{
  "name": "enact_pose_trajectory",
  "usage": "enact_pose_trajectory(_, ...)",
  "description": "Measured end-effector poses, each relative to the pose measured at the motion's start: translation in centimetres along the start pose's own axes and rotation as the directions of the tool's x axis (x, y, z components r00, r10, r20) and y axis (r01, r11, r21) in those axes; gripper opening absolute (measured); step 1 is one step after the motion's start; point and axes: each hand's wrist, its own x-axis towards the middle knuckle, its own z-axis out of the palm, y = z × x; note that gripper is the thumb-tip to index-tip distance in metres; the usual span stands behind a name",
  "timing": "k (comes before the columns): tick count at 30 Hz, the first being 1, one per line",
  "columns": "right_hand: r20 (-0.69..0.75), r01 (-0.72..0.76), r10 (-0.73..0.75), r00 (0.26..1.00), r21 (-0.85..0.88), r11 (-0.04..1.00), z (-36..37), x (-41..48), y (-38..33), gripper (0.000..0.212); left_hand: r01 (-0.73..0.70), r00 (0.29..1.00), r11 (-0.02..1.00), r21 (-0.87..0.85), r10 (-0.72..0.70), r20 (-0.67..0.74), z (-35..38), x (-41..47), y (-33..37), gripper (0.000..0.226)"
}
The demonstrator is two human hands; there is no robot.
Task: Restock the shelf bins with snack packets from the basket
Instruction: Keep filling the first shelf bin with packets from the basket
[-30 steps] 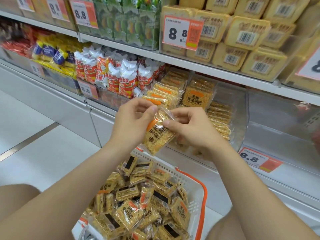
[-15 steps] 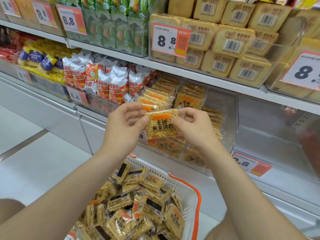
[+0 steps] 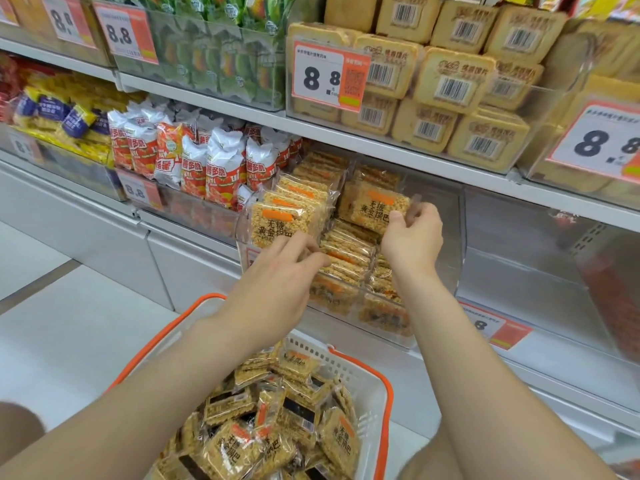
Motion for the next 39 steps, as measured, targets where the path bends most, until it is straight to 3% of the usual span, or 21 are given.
enact_pose_trajectory(6, 0.021, 0.163, -0.165, 0.986, -0.304, 0.939, 1.3, 0.7, 0.3, 0.033, -0.052, 0.998, 0.995, 0.082, 0.05, 0.033, 0.3, -0.3, 0.0, 0.037)
enact_pose_trajectory(16, -0.012, 0.169, -0.18, 0.984, -0.295, 0.941, 0.8, 0.7, 0.2, 0.028, -0.076, 0.997, 0.994, 0.084, 0.073, 0.037, 0.6, -0.2, -0.3, 0.038)
enact_pose_trajectory(21, -0.008, 0.182, -0.197, 0.98, -0.343, 0.921, 0.5, 0.1, 0.5, 0.051, -0.063, 0.997, 0.998, 0.028, 0.062, 0.04, 0.2, -0.3, -0.5, 0.043)
enact_pose_trajectory(24, -0.023, 0.283, -0.316, 0.948, -0.389, 0.877, 0.8, -0.9, 0.4, 0.058, -0.049, 0.999, 0.999, -0.005, 0.049, 0.01, -0.1, -0.4, -0.4, 0.044)
enact_pose_trajectory(27, 0.021, 0.432, -0.465, 0.885, -0.408, 0.804, 1.0, -2.2, 0.3, 0.041, -0.042, 0.997, 0.999, 0.021, 0.043, -0.065, -0.4, -0.8, -0.2, 0.029)
enact_pose_trajectory(29, 0.131, 0.513, -0.5, 0.856, -0.324, 0.795, 0.7, -3.5, -0.2, 0.024, -0.026, 0.995, 0.999, 0.034, 0.029, -0.094, -0.8, -1.2, 0.0, 0.011)
enact_pose_trajectory(31, 0.274, 0.565, -0.504, 0.819, -0.227, 0.793, 0.3, -5.2, -0.7, 0.014, 0.051, 0.998, 0.998, 0.033, -0.05, -0.043, -0.9, -1.6, -0.1, 0.01)
enact_pose_trajectory(33, 0.429, 0.612, -0.502, 0.751, -0.166, 0.773, 0.0, -7.0, -1.1, 0.013, 0.154, 0.981, 0.984, 0.09, -0.163, 0.104, -0.5, -2.2, -0.8, 0.018)
enact_pose_trajectory(34, 0.523, 0.657, -0.503, 0.688, -0.154, 0.739, -0.1, -7.9, -1.1, 0.012, 0.181, 0.96, 0.972, 0.147, -0.207, 0.189, -0.1, -2.6, -1.3, 0.019)
enact_pose_trajectory(37, 0.807, 0.84, -0.423, 0.412, -0.155, 0.521, 0.5, -9.9, -0.6, 0.006, 0.186, 0.868, 0.942, 0.277, -0.29, 0.403, 1.7, -3.6, -2.6, 0.017)
enact_pose_trajectory(39, 0.91, 0.867, -0.257, 0.325, -0.178, 0.465, 1.0, -10.4, 0.0, 0.008, 0.153, 0.795, 0.934, 0.323, -0.31, 0.521, 3.5, -4.4, -3.0, 0.021)
